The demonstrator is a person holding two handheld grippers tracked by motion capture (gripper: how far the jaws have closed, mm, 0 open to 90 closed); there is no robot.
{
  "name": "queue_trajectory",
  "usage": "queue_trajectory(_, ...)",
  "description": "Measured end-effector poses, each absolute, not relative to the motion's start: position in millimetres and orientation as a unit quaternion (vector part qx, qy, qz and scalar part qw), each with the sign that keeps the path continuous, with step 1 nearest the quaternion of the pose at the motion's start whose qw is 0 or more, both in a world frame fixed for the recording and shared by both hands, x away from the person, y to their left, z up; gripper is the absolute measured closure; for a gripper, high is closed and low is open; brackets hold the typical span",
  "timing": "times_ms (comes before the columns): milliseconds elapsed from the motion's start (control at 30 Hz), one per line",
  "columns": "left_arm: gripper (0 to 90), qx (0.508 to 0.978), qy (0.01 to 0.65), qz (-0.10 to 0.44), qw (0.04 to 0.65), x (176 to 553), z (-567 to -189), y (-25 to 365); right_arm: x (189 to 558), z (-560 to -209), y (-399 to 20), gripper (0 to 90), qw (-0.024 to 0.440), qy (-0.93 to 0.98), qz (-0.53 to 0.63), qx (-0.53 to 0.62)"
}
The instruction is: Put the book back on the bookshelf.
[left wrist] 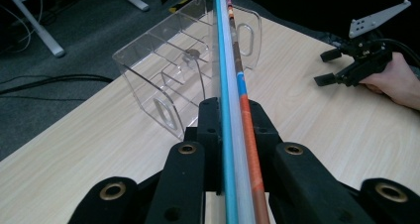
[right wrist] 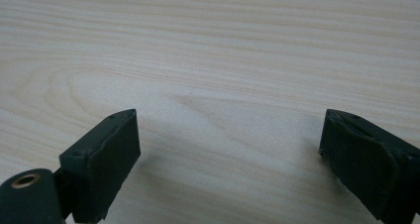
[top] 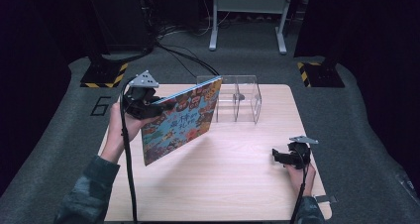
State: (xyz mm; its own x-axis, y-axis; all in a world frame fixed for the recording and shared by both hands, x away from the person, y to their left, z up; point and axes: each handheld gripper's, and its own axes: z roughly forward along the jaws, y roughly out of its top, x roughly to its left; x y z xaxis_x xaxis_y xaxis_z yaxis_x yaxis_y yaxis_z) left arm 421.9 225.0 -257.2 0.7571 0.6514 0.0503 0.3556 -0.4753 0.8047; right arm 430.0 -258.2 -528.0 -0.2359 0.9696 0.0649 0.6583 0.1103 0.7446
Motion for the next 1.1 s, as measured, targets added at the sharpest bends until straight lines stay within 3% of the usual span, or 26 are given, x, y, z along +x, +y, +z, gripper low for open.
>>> queue_trajectory(1100, 80.6, 0.775, 0.393, 0.228, 0.440, 459.0, -235.3, 197.9, 429.4, -527.5, -261.5, 12.0, 0.222, 0.701, 0.353, 0.579)
